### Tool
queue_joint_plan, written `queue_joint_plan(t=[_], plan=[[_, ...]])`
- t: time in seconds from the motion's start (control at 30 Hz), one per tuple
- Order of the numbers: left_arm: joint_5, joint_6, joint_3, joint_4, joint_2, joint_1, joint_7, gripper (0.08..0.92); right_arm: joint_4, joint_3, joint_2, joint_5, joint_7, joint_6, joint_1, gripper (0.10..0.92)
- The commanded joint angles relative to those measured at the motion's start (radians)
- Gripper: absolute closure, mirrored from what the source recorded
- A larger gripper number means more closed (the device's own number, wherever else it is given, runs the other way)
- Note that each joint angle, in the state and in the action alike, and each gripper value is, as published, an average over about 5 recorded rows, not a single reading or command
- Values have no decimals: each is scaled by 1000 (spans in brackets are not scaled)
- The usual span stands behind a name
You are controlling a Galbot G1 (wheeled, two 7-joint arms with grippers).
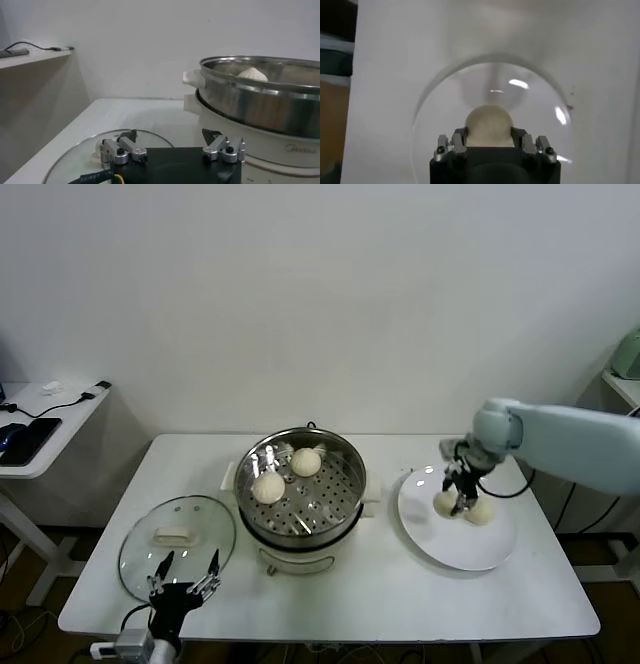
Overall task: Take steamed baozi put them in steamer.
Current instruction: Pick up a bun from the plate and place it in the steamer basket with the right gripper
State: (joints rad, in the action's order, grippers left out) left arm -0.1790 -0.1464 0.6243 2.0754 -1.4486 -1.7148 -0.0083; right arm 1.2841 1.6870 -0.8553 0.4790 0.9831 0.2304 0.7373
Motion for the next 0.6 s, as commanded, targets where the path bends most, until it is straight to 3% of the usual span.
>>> queue_joint_plan(t=[0.03,0.37,0.6], plan=[[0,-6,-4,20,-4,-4,1,177,42,27,-206,97,111,-204,395,423],[1,-10,-4,33,-11,-12,1,177,196,-160,-437,-57,73,-438,288,423],[-2,-3,7,26,-13,-20,-2,177,204,-164,-506,-207,61,-579,131,423]])
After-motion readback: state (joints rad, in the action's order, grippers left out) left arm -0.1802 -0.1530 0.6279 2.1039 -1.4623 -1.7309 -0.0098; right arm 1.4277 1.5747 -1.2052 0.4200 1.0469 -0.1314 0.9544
